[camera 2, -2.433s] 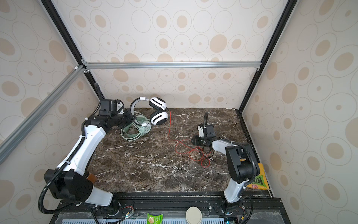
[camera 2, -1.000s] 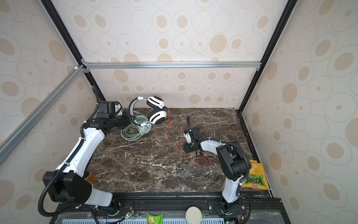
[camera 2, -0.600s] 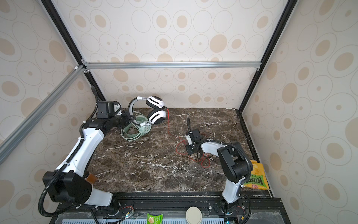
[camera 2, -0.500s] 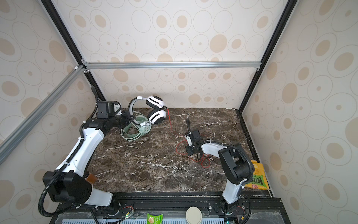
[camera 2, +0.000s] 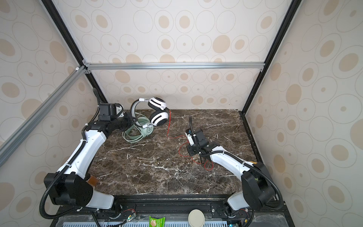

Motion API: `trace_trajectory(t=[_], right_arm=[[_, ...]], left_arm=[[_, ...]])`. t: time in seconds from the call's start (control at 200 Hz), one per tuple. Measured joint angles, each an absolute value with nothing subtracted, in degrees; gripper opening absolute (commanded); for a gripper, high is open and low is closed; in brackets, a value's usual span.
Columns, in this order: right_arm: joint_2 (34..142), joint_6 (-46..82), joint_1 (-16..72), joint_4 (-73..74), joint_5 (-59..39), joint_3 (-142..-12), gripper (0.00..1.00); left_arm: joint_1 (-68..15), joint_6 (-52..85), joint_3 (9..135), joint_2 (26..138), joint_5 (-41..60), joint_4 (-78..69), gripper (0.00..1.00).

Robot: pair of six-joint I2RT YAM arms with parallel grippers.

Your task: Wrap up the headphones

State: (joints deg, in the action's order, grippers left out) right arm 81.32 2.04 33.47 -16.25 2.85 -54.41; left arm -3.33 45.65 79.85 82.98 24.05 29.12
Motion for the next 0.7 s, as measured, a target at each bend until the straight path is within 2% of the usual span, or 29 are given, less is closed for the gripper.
trace_trajectory(t=[0.37,0.7], right_arm=[[71.02,2.72,35.99,-22.92,14.50,-52.62,0.05],[58.08,6.07,35.97,-26.30,23.62,-48.49,0.02]], left_arm=[[-3.27,45.65,76.93,82.54,19.51,26.68,0.00],[-3.25,44.82,77.03,82.54,10.92,28.29,0.02]])
